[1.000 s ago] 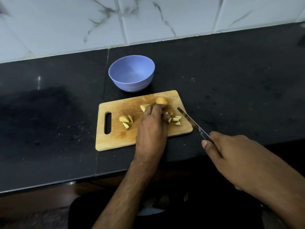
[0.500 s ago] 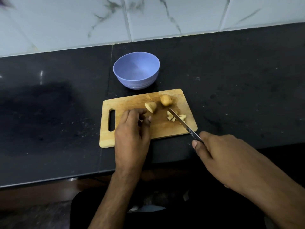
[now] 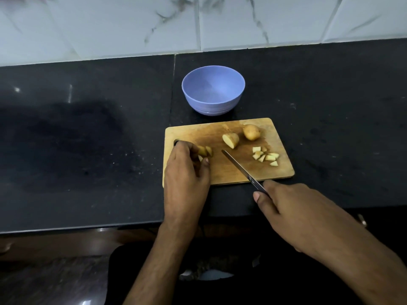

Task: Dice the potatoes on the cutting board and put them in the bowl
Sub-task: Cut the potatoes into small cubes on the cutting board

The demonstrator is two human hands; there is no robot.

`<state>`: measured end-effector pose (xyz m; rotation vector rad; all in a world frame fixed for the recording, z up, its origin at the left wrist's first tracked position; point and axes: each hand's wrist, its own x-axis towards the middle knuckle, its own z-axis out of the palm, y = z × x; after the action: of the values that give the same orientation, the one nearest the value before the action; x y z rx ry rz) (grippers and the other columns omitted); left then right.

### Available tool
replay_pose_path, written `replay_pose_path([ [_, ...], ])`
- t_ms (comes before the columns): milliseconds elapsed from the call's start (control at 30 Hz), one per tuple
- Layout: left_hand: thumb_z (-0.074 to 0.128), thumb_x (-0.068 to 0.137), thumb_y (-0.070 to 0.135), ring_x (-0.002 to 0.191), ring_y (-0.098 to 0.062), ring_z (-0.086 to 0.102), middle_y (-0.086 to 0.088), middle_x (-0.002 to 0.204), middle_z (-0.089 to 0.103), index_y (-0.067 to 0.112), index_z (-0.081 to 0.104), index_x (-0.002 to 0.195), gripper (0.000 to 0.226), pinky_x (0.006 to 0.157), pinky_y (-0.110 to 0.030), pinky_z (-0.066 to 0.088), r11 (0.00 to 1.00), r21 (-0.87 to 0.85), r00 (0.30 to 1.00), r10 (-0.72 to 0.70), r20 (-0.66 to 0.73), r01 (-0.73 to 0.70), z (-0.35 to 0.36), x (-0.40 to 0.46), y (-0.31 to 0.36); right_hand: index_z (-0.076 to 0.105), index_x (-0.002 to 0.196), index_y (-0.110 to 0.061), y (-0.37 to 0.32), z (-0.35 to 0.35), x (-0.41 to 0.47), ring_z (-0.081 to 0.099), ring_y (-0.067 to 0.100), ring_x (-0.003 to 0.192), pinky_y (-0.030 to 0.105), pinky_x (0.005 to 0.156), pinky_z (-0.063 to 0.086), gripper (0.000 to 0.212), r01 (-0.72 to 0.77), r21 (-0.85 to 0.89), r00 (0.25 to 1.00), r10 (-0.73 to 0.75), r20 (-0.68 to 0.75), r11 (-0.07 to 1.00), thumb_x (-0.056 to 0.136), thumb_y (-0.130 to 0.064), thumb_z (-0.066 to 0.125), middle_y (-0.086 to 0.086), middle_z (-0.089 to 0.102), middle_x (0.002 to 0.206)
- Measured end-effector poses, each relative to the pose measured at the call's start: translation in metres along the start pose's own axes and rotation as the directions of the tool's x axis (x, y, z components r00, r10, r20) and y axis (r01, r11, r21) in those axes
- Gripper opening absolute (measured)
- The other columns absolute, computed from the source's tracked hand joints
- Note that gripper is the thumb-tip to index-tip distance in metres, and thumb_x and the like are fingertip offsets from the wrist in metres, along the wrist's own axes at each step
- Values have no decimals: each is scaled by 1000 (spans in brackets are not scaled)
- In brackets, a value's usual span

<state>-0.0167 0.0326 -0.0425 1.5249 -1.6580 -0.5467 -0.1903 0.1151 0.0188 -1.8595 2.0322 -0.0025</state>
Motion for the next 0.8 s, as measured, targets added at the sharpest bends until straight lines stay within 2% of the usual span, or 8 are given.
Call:
replay_pose_path([
  [100,69,90,10,77,-1,56,14,84,58,22,52,96,21,66,-9,41,999,-41,1000,-7,-1,7,-4,3,-3,46,92,-33,-7,1,1,55,3,53,25,56,49,31,8,3,1000,-8,-1,1000,101,-54,26,-6,58,69],
  [200,69,91,12,79,-3,58,12,87,59,23,51,98,22,67,-16,47,1000,-30,1000,1,12,0,-7,-2,-6,46,92,-33,-10,2,2,56,3,54,26,57,49,31,7,15,1000,-7,7,1000,101,-54,26,-6,58,69],
  [433,70,93,17,82,-7,59,14,94,63,23,55,100,18,71,-35,53,989,-34,987,147,65,-145,-2,-15,-7,45,95,-35,-8,-1,-1,55,4,54,23,55,47,30,16,24,1000,-16,17,1000,101,-55,24,-7,58,71],
  [567,73,92,17,85,-6,62,16,93,66,22,59,97,16,72,-35,54,991,-80,991,114,65,-108,-1,-14,-8,44,94,-36,-12,2,-4,54,4,57,21,52,39,29,48,3,999,-48,8,999,101,-56,24,-8,55,69],
  [800,73,90,11,87,-6,64,14,97,67,21,66,97,14,72,-34,56,990,-52,991,131,36,-129,1,-14,-11,32,90,-36,-21,3,-4,52,5,59,18,48,32,23,79,-48,996,-77,50,996,103,-50,21,-7,53,72],
])
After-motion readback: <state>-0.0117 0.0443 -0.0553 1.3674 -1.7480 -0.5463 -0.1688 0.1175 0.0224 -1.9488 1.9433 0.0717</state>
